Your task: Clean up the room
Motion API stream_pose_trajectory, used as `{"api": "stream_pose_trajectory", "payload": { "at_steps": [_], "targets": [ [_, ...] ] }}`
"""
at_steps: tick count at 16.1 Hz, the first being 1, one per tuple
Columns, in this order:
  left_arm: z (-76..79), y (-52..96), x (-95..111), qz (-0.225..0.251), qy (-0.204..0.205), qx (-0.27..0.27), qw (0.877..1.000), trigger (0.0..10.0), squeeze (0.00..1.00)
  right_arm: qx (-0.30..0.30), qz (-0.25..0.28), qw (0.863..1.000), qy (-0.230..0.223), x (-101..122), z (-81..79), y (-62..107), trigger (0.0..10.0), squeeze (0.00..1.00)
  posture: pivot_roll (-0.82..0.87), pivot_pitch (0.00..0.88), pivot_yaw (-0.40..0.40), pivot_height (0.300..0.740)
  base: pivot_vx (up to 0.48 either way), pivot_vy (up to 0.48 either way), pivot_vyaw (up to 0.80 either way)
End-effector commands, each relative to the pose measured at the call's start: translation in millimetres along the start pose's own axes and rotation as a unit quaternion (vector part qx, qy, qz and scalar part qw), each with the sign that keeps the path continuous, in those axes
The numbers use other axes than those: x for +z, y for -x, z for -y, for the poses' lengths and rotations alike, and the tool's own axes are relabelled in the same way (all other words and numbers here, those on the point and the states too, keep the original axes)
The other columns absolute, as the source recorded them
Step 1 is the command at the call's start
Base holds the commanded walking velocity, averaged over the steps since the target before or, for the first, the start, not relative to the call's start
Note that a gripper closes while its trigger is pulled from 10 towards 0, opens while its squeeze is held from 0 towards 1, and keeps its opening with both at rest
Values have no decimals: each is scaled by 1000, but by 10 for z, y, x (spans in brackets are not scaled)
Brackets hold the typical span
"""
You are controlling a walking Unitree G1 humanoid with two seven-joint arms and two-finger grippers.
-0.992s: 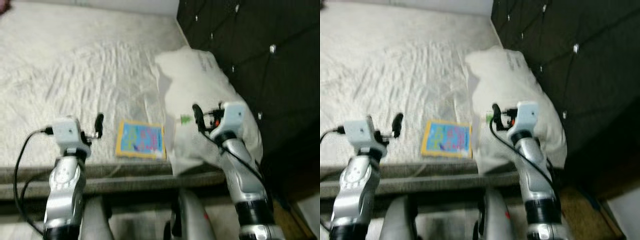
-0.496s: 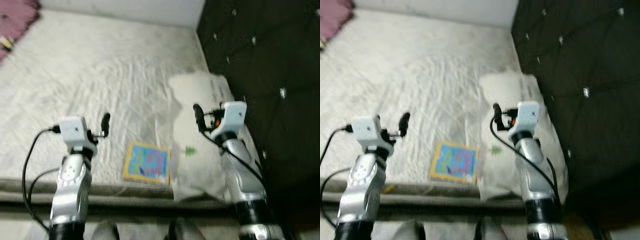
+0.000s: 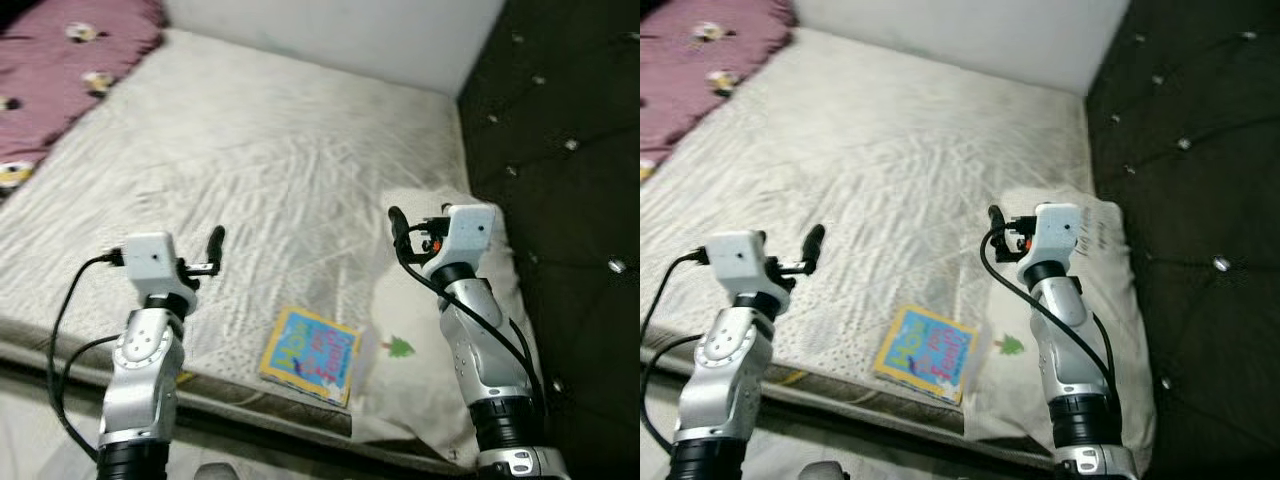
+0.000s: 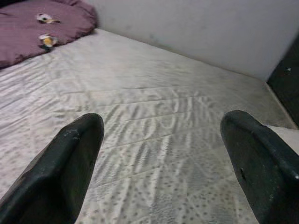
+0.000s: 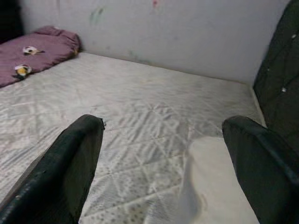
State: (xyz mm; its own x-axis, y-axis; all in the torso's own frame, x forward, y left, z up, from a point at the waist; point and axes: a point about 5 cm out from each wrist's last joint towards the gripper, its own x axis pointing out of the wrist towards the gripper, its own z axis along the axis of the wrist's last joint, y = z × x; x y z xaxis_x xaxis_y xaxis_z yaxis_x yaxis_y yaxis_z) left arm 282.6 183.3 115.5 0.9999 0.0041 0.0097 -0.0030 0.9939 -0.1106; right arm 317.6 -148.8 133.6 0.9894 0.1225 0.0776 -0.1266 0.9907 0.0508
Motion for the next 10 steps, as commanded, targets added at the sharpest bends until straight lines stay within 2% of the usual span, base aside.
{"api": "stream_pose_trajectory", "payload": {
  "at_steps": [1, 2, 5, 9, 10],
  "targets": [
    [64, 5, -58, -16, 5, -14, 1000, 10000, 0, -17, -3, 1000, -1, -19, 88, 27, 10000, 0, 13, 0, -109, 740, 0, 0, 0],
    [78, 8, -62, -17, 6, -18, 1000, 10000, 0, -20, -6, 1000, 1, -31, 96, 41, 10000, 0, 9, 0, -109, 740, 0, 0, 0],
    [89, 4, -74, -24, 16, -17, 999, 10000, 0, -21, -9, 1000, -2, -60, 93, 69, 10000, 0, 9, 0, -109, 740, 0, 480, 0],
    [92, -14, -66, -23, 16, -18, 999, 10000, 0, -22, -14, 1000, 0, -77, 92, 64, 10000, 0, 7, 0, -109, 740, 0, 480, -670],
    [94, -15, -71, -24, 16, -18, 999, 10000, 0, -22, -14, 1000, 1, -77, 92, 63, 10000, 0, 7, 0, -109, 740, 0, 480, 0]
  ]
}}
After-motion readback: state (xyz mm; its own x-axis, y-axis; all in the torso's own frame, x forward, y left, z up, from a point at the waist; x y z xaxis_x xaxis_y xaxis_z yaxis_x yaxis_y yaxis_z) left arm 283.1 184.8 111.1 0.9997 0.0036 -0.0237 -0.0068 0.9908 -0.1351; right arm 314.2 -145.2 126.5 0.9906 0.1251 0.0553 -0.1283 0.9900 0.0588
